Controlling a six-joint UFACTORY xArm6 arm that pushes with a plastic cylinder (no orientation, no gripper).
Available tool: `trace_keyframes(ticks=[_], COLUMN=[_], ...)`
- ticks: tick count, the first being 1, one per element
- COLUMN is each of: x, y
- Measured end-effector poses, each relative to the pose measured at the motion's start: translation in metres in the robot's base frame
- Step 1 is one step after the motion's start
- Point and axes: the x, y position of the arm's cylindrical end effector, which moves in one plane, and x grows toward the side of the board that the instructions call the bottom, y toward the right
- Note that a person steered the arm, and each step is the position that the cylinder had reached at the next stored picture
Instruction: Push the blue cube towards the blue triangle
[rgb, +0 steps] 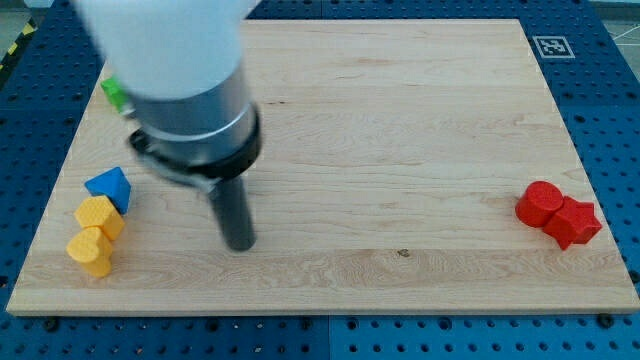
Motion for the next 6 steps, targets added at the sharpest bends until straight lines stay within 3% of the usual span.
trace_keyframes(ticks=[1,2,5,6], x=[-0.044,-0.054,-0.057,-0.057], y=[0.0,-0.002,-0.074,-0.054])
